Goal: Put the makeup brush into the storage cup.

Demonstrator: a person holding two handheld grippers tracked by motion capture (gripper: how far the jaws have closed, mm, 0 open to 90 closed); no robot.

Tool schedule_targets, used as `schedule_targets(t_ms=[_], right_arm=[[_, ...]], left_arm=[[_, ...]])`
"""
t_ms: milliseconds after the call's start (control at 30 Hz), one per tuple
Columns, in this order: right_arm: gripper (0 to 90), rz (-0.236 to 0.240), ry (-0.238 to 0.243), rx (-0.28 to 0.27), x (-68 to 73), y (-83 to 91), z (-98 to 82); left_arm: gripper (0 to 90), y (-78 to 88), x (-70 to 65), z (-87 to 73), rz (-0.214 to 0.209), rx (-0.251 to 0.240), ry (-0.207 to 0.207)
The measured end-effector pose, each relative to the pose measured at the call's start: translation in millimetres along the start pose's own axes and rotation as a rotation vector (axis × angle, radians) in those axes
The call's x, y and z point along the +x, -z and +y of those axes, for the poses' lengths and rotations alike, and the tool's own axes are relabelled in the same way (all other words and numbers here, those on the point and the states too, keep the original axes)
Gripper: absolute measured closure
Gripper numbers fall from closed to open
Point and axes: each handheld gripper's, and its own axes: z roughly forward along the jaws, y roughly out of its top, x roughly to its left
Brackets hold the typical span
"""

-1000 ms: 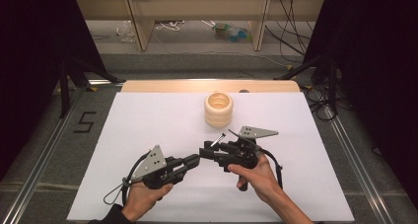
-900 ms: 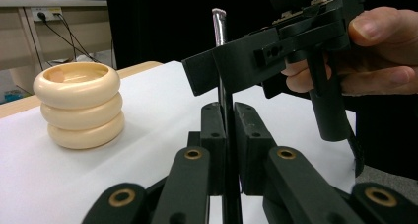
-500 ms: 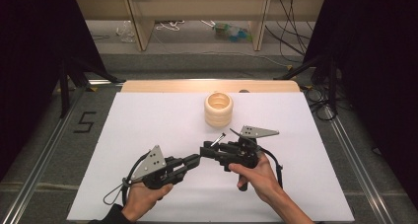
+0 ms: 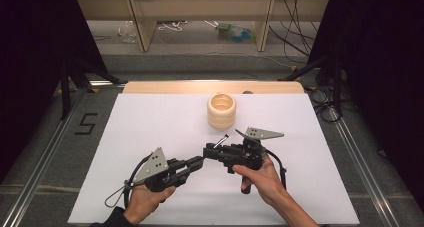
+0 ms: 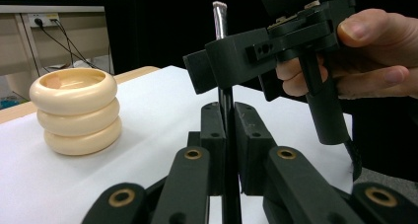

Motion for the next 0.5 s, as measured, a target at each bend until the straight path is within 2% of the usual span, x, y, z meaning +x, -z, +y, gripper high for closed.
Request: schedule_targets(t_ms=[233, 267, 300, 333, 433, 500], right_arm=[[76.8, 0.024, -0.007, -0.007, 0.6, 0.2, 0.3], [77.8, 0.031, -0.014, -0.008, 1.7, 0.2, 0.6], [78.7, 0.036, -0.007, -0.01, 1.9, 0.1, 0.6], [79.5, 0.037, -0.001, -0.013, 2.4, 0.1, 0.8], [81.2, 0.05, -0.004, -0.015, 4.2, 0.4, 1.6], [82.7, 0.058, -0.005, -0.019, 5.3, 0.5, 2.0]], left_arm=[[83.1, -0.5, 0.5, -0.6, -0.007, 0.0, -0.006], [83.1, -0.8, -0.2, -1.0, -0.006, 0.001, 0.003], [83.0, -0.8, 0.4, -0.8, -0.009, 0.0, -0.009], [82.9, -0.8, -0.3, -1.0, -0.007, -0.002, 0.003], [82.5, -0.4, 0.7, -0.2, -0.015, -0.007, -0.015], [82.2, -0.2, 0.4, -0.2, -0.014, -0.007, -0.009]])
